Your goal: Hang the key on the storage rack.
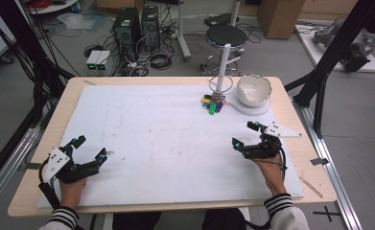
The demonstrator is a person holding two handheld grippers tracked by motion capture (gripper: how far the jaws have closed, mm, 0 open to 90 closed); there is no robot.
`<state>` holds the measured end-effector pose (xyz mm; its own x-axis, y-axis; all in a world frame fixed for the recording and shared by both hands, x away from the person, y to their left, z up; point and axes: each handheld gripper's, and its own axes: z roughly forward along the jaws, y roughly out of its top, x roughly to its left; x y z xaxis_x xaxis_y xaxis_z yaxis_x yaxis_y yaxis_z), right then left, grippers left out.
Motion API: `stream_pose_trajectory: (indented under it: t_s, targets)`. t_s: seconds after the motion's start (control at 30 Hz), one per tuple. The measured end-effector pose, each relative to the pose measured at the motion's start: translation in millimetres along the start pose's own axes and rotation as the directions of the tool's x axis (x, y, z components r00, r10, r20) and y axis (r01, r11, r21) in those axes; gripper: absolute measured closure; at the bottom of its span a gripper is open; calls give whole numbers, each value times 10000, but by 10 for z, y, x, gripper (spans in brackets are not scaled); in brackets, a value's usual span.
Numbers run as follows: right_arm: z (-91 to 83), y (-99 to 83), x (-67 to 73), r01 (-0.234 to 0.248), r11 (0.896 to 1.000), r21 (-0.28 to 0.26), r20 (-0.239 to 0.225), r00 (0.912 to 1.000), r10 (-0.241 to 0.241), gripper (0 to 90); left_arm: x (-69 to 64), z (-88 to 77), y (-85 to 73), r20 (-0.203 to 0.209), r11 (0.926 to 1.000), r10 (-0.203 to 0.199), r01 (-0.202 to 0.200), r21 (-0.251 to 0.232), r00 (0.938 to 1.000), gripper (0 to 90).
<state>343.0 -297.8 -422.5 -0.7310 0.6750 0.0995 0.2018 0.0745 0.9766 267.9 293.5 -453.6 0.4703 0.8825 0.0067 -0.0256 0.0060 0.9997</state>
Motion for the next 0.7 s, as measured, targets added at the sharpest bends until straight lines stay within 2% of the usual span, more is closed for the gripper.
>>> stream_pose_trajectory:
  t_s: [0.17,0.33,0.47,0.63,0.7]
  targets:
    - [-52,-160,37,-70,9993,-367,21,10000,71,9,0,0,1,-10,10000,6,-6,9,10000,99]
    - [-61,-292,91,150,9972,-734,97,9999,-143,9,2,1,1,-17,10000,13,-13,31,10000,99]
    - [-69,-295,102,240,9961,-846,139,9996,-229,9,1,5,0,-28,10000,-12,12,28,10000,99]
    - [-89,-308,99,6,9950,-999,231,9997,17,9,-3,7,0,-27,10000,-29,29,23,10000,99]
    - [-84,-307,104,131,9949,-999,271,9996,-104,9,2,5,1,-39,10000,-3,3,42,10000,99]
